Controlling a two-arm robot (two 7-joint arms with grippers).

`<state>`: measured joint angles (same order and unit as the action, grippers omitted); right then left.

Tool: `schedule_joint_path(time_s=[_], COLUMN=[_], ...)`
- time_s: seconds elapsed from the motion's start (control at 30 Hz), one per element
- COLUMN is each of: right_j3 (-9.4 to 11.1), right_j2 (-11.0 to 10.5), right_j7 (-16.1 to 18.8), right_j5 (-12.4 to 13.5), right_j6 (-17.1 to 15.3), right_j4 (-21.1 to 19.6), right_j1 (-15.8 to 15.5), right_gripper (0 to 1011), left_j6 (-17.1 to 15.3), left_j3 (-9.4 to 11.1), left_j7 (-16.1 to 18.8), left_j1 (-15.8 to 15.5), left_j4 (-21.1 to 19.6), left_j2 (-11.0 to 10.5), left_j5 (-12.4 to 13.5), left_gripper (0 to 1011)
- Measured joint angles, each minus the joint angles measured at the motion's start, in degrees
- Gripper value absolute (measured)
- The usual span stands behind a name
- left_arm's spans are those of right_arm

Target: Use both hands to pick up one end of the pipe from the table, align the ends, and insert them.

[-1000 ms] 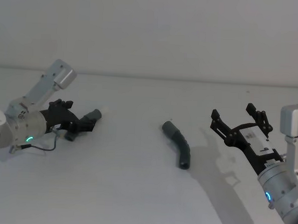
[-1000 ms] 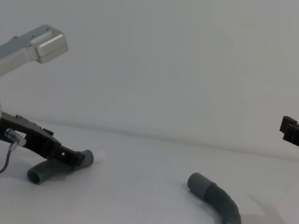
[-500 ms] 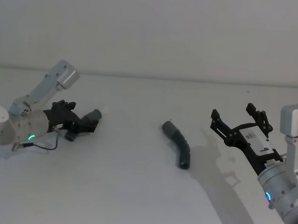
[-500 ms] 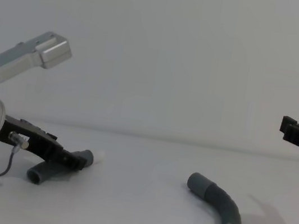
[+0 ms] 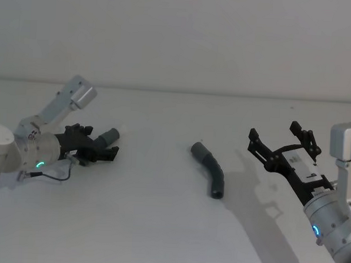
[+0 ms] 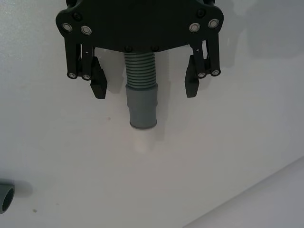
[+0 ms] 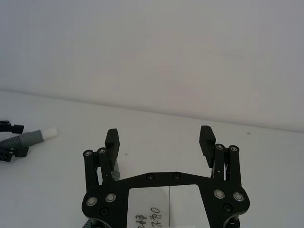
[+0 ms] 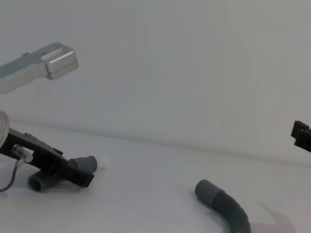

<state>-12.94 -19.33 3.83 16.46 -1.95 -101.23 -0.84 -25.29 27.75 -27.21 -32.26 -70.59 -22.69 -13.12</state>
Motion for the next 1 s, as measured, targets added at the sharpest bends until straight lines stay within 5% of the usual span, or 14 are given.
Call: schedule_joint_path(time_s=[0.27,1.0], right_j3=[0.0,0.0], right_j2=[0.0,0.0], right_j7=[0.0,0.0], right_j5=[0.0,0.0], right_j6=[0.0,0.0], right_j4=[0.0,0.0], right_j1=[0.0,0.0], right_gripper=[1000,1000], left_j6=[-1.0,-2.1], left_j3=[-0.4,-0.6], left_j7=[0.2,0.5], left_j1=[0.4,0.9], left_j4=[-0.1,-0.4], left_j2=[0.1,0.3], left_j5=[0.1,0.3], left_gripper=[1000,792])
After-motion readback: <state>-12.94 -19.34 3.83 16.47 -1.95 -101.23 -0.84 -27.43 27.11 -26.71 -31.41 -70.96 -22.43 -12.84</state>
